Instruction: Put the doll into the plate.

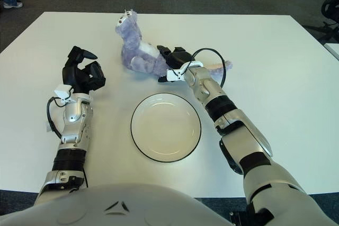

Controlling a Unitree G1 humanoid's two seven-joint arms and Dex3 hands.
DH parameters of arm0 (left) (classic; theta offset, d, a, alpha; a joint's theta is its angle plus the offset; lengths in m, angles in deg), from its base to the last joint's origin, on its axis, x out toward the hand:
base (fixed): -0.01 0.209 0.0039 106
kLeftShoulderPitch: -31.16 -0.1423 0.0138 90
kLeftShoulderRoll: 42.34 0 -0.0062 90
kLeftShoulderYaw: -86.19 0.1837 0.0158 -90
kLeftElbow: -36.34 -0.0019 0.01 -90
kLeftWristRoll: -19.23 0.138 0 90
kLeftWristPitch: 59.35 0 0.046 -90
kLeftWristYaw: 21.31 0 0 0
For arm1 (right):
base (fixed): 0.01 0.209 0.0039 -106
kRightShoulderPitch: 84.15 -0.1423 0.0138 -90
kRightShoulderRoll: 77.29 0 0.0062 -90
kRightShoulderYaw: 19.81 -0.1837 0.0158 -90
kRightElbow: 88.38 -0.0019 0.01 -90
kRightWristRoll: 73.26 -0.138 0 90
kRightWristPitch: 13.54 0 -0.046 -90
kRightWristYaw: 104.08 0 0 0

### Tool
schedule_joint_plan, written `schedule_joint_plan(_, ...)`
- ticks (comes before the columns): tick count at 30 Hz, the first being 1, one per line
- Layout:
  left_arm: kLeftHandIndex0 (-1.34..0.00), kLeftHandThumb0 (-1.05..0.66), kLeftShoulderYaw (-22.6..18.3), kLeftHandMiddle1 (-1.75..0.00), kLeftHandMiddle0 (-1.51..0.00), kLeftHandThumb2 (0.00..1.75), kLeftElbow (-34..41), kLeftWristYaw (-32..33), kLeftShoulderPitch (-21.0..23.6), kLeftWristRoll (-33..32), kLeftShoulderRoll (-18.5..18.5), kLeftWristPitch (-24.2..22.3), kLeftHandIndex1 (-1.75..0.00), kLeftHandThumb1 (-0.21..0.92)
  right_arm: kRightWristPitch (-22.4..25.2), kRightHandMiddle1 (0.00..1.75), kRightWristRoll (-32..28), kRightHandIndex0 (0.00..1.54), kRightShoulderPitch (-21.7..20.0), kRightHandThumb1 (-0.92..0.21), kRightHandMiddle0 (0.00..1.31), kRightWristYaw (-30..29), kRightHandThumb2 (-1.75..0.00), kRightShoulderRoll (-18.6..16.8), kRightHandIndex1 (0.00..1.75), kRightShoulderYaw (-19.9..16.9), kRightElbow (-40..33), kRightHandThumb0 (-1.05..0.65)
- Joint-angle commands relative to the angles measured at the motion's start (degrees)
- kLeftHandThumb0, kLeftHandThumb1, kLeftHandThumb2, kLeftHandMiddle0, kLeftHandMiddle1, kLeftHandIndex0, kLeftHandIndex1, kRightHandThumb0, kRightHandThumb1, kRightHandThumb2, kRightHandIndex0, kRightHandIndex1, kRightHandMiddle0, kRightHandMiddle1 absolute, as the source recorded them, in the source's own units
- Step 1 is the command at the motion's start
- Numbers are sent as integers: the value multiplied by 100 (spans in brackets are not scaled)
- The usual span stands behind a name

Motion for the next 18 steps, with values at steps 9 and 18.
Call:
schedule_joint_plan(9, -56, -46, 38, -175, -128, 124, -296, 35, -416, 27, 162, 45, -175, 38, 6, 76, 63, 3, 312, -40, 0, -201, -84, -155, 165, 174, 625, -47)
schedule_joint_plan(18, -57, -46, 33, -175, -128, 125, -296, 77, -417, 63, 194, 52, -175, 37, 136, 147, -8, 51, 359, -38, 0, -127, -120, -199, 174, 98, 500, 38)
